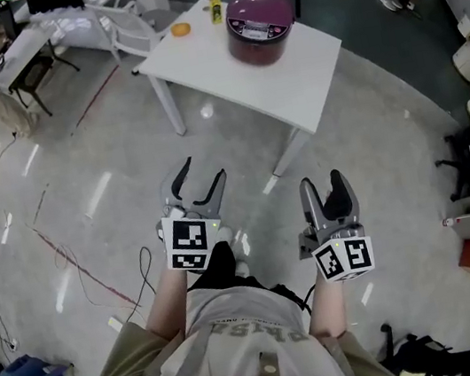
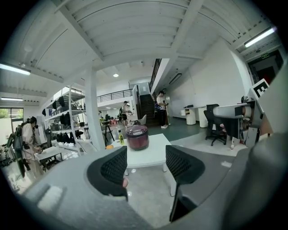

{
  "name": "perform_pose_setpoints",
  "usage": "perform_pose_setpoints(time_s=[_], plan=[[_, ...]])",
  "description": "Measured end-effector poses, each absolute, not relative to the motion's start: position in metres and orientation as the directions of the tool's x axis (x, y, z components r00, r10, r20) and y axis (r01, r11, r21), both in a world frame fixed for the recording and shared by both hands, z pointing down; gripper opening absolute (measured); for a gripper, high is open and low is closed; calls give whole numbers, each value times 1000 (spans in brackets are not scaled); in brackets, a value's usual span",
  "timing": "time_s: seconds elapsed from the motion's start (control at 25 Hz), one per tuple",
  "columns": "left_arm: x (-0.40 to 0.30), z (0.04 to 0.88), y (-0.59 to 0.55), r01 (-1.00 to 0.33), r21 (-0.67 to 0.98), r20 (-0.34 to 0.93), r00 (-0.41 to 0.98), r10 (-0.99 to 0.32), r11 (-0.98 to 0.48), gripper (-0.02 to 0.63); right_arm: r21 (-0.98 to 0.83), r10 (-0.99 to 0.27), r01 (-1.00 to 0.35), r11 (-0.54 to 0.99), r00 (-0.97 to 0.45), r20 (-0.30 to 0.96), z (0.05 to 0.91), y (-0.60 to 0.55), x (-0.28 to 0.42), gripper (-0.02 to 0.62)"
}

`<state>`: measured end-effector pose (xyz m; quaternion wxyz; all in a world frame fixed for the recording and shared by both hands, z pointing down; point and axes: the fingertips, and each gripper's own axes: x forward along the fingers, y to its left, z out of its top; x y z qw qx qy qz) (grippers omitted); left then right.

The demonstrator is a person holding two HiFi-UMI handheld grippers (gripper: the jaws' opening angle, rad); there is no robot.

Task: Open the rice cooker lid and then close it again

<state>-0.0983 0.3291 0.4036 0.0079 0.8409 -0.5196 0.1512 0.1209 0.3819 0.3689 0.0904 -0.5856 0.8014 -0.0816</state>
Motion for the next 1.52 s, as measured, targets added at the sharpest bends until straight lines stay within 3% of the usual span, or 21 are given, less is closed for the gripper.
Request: perform_pose_setpoints(time_s=[1.04,1.52], plan=[[-115,385,136,-805,-123,200,553,-808,-581,279,-187,-983,-965,184,-180,-39,358,219,93,305],[-109,421,94,-798,-104,279,550,-787,-594,288,-215,-981,-958,189,-195,7,383,164,99,309]])
